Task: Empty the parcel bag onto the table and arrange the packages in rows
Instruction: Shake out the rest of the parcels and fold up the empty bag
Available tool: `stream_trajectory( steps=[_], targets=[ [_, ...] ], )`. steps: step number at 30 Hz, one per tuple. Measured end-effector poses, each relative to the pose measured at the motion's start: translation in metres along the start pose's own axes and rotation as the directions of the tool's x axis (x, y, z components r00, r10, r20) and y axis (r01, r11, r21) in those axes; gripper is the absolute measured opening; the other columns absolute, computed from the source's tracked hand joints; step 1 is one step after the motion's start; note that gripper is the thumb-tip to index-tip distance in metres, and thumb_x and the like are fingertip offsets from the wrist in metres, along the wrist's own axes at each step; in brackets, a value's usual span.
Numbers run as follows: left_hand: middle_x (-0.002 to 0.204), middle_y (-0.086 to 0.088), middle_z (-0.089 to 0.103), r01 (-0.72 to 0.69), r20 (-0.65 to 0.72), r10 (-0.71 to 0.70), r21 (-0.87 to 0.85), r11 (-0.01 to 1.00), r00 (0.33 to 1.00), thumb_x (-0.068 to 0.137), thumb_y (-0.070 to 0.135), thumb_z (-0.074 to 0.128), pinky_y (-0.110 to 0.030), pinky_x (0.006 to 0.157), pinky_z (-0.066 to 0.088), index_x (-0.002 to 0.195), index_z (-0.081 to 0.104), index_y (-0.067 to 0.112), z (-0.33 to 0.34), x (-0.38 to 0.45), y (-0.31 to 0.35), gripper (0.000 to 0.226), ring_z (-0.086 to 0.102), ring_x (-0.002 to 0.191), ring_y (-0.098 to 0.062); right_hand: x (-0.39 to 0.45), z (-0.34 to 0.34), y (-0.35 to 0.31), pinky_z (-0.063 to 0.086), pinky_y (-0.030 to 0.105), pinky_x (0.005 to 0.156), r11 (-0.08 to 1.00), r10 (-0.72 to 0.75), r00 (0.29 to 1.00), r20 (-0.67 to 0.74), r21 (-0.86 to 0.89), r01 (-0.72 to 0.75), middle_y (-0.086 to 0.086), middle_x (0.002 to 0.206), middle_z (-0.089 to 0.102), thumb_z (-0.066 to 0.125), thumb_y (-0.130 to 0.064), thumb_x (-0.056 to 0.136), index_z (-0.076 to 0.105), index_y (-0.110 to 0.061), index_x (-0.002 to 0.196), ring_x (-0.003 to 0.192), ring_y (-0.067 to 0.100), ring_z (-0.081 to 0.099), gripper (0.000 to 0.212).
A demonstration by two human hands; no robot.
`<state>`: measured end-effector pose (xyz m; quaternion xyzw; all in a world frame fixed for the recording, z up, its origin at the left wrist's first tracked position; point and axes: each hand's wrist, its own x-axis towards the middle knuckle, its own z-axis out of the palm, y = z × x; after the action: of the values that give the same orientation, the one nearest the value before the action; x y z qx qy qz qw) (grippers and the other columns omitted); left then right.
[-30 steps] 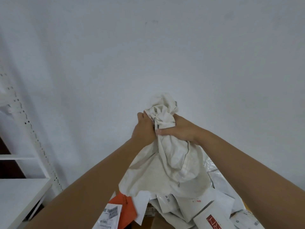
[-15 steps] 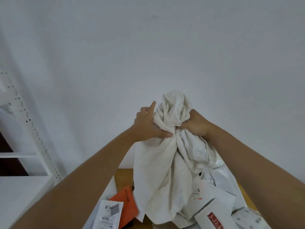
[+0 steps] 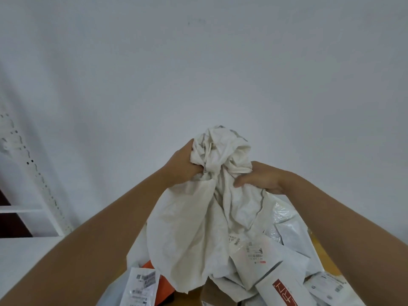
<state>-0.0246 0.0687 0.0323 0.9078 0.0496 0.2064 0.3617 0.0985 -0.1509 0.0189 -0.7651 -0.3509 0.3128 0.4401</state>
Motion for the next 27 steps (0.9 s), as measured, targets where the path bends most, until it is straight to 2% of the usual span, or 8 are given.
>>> stream_trajectory(
  steps=[4,8,12,15,18,22,25,27],
  targets=[
    [0.107,-0.005,0.063,-0.018,-0.053,0.028,0.175,0.984,0.998,0.077,0.016,0.063,-0.047,0.084,0.051,0.117,0.048,0.011,-0.002,-0.004,-0.002,0.044,0.062,0.096,-0.027,-0.008,-0.012,-0.015,0.054,0.046,0.089,1.0,-0.007,0.992,-0.126,0.024,0.01,0.016,0.106,0.072,0.064,-0.005,0.082,0.07,-0.009,0.106,0.098,0.033,0.07,0.025],
    [0.11,-0.006,0.052,0.077,-0.251,0.005,0.315,0.946,0.968,0.081,0.017,0.067,-0.044,0.071,0.05,0.115,0.045,0.006,0.011,-0.005,-0.011,0.042,0.059,0.087,-0.03,-0.007,-0.004,-0.037,0.058,0.043,0.086,0.999,-0.026,0.985,-0.169,0.042,0.033,0.012,0.1,0.075,0.07,-0.023,0.084,0.069,-0.01,0.106,0.091,0.028,0.072,0.026],
    [0.113,-0.011,0.042,0.179,-0.373,-0.014,0.412,0.894,0.928,0.084,0.027,0.07,-0.032,0.053,0.036,0.116,0.04,0.001,0.028,-0.003,0.002,0.051,0.048,0.066,-0.024,-0.012,0.023,-0.054,0.054,0.041,0.094,0.964,-0.112,0.993,-0.047,0.238,0.12,0.007,0.107,0.074,0.075,-0.031,0.083,0.066,-0.017,0.116,0.1,0.024,0.071,0.037],
    [0.118,-0.011,0.039,0.1,-0.311,0.003,0.315,0.944,0.95,0.084,0.026,0.071,-0.035,0.063,0.044,0.122,0.039,0.002,0.036,-0.006,0.013,0.056,0.054,0.08,-0.029,-0.008,0.031,-0.053,0.052,0.042,0.097,0.935,-0.199,0.98,-0.012,0.297,0.193,0.004,0.115,0.072,0.08,-0.04,0.076,0.059,-0.022,0.127,0.107,0.022,0.068,0.058],
    [0.118,-0.004,0.036,-0.028,-0.097,0.045,0.163,0.986,0.994,0.085,0.016,0.069,-0.029,0.079,0.043,0.126,0.04,0.006,0.039,-0.017,0.021,0.051,0.051,0.1,-0.024,-0.001,0.029,-0.049,0.052,0.041,0.099,0.928,-0.226,0.965,-0.13,0.272,0.254,0.0,0.114,0.072,0.088,-0.048,0.063,0.057,-0.022,0.129,0.106,0.017,0.069,0.078],
    [0.129,0.003,0.034,-0.032,0.199,0.033,-0.01,0.999,0.979,0.086,0.006,0.065,-0.024,0.092,0.047,0.128,0.043,0.021,0.033,-0.025,0.02,0.049,0.048,0.115,-0.015,0.0,0.016,-0.042,0.053,0.041,0.098,0.929,-0.31,0.934,-0.179,0.154,0.338,0.002,0.109,0.073,0.084,-0.017,0.075,0.064,-0.016,0.119,0.103,0.017,0.069,0.048],
    [0.126,0.006,0.044,0.016,0.199,0.01,-0.131,0.991,0.98,0.083,0.007,0.073,-0.016,0.083,0.05,0.123,0.046,0.024,0.029,-0.026,0.016,0.051,0.054,0.106,-0.006,0.004,0.006,-0.036,0.054,0.038,0.096,0.942,-0.323,0.919,-0.227,0.021,0.336,-0.002,0.106,0.074,0.083,-0.01,0.074,0.067,-0.018,0.113,0.104,0.015,0.068,0.043],
    [0.126,0.004,0.046,0.028,0.041,-0.026,-0.052,0.998,0.999,0.07,0.028,0.087,-0.021,0.086,0.05,0.126,0.039,0.026,0.026,-0.018,0.008,0.074,0.054,0.107,-0.011,0.001,0.005,-0.035,0.054,0.032,0.092,0.944,-0.329,0.915,-0.233,-0.058,0.325,-0.004,0.105,0.073,0.083,-0.01,0.073,0.067,-0.02,0.11,0.104,0.015,0.067,0.041]
  ],
)
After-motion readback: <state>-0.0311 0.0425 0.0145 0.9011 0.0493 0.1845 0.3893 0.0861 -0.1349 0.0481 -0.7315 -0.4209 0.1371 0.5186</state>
